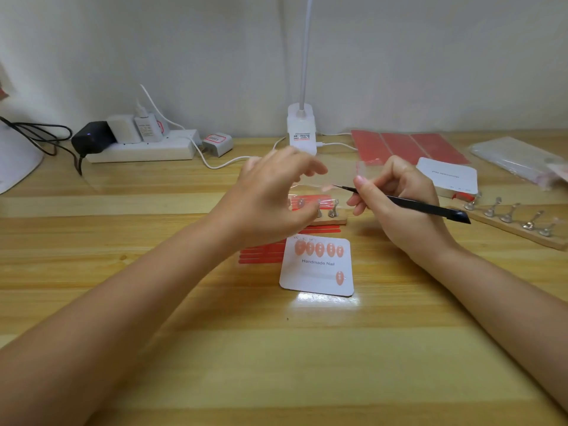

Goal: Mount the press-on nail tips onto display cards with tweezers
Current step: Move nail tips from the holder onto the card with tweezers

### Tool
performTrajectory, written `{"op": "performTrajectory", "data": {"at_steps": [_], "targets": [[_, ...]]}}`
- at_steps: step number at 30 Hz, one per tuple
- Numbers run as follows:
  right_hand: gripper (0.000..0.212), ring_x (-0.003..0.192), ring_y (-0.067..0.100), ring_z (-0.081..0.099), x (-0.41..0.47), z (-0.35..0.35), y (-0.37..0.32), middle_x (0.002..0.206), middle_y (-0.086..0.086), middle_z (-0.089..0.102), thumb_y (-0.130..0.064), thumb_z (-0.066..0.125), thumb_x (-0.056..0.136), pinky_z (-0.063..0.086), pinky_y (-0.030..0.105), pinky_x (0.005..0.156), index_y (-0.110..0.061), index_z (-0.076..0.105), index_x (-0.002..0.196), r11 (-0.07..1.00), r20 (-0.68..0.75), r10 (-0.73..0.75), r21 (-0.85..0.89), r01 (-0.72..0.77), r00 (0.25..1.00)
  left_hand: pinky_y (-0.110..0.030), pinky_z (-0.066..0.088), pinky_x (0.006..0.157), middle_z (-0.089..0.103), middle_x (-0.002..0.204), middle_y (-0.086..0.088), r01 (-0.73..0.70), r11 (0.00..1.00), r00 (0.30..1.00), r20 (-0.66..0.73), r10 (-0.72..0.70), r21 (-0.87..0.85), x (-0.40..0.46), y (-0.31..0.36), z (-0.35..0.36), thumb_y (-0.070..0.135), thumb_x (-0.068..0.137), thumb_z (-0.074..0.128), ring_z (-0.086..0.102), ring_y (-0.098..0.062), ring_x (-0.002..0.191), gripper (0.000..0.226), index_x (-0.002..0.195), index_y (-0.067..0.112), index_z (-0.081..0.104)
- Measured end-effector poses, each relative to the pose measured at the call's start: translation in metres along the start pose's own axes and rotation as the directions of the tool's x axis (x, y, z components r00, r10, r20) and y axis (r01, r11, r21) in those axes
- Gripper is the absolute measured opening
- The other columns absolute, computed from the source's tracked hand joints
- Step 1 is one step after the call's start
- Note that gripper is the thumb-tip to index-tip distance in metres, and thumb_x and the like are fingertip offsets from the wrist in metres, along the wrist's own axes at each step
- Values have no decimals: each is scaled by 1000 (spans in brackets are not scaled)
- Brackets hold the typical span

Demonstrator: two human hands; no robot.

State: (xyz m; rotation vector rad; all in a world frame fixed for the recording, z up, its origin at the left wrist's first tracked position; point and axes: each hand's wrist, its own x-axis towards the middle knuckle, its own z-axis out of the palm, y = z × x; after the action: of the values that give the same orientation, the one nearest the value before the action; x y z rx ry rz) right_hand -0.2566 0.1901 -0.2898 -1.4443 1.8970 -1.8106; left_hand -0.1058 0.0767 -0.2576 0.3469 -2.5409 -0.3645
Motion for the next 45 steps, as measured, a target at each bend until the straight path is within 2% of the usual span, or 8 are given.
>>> {"op": "performTrajectory", "data": {"at_steps": [5, 14, 19, 22, 25, 27, 34, 45], "targets": [[26, 60, 8, 66, -1, -1, -2, 67, 0, 68, -13, 59, 91, 50, 18, 61, -17, 44, 70, 1000, -51, -27, -12, 26, 998, -42, 45, 76, 64, 95, 4, -193, 980, 975, 107, 196, -41, -39, 1, -7, 21, 80, 60, 58, -13, 89, 18, 96, 16, 67], [29, 62, 17, 67, 9, -15, -37, 69, 4, 65, -12, 57, 92, 53, 27, 63, -22, 40, 71, 970, -147, -209, 96, 224, 967, -37, 43, 80, 60, 96, 8, -73, 994, 978, 191, 88, -87, -68, 1, 7, 43, 82, 54, 53, -4, 90, 33, 102, 22, 70], [22, 65, 8, 65, -28, -25, -28, 65, 8, 63, -14, 59, 88, 51, 21, 61, -15, 46, 70, 915, 68, -394, -67, 398, 917, -38, 44, 78, 59, 93, 9, -46, 993, 985, 158, 63, -105, -69, 3, 9, 44, 81, 55, 53, -5, 88, 33, 101, 23, 71], [29, 62, 5, 60, -52, -27, -19, 59, 9, 63, -14, 58, 85, 48, 11, 60, -2, 55, 59, 768, 230, -524, -288, 572, 820, -37, 44, 78, 58, 93, 10, -24, 993, 988, 150, 40, -112, -69, 5, 10, 45, 80, 55, 54, -5, 88, 33, 99, 24, 71], [36, 46, 28, 52, -59, -25, -12, 53, 12, 57, -11, 56, 87, 44, 36, 46, 2, 54, 53, 629, 407, -565, -350, 694, 718, -37, 44, 78, 58, 91, 9, -8, 993, 988, 151, 25, -114, -69, 7, 11, 45, 80, 54, 55, -7, 87, 33, 99, 24, 71], [36, 43, 32, 46, -58, -25, -11, 52, 14, 53, -6, 55, 86, 39, 37, 41, 5, 52, 52, 569, 480, -584, -332, 752, 654, -38, 44, 77, 57, 91, 10, 5, 993, 988, 153, 12, -114, -69, 8, 11, 46, 80, 53, 55, -8, 87, 33, 99, 24, 70], [26, 45, 23, 37, -57, -27, -14, 52, 11, 49, 13, 67, 68, 34, 33, 40, -4, 52, 55, 386, 638, -588, -319, 866, 497, -34, 42, 78, 58, 92, 11, 33, 997, 985, 171, -20, -73, -69, 11, 11, 49, 80, 51, 57, -12, 88, 35, 99, 26, 70], [28, 48, 21, 32, -58, -29, -13, 55, 8, 45, 9, 69, 70, 30, 31, 46, -8, 48, 63, 314, 711, -542, -323, 893, 448, -16, 30, 81, 57, 93, 12, 56, 998, 978, 202, -46, -43, -70, 11, 10, 51, 79, 49, 55, -10, 91, 38, 99, 27, 69]]}}
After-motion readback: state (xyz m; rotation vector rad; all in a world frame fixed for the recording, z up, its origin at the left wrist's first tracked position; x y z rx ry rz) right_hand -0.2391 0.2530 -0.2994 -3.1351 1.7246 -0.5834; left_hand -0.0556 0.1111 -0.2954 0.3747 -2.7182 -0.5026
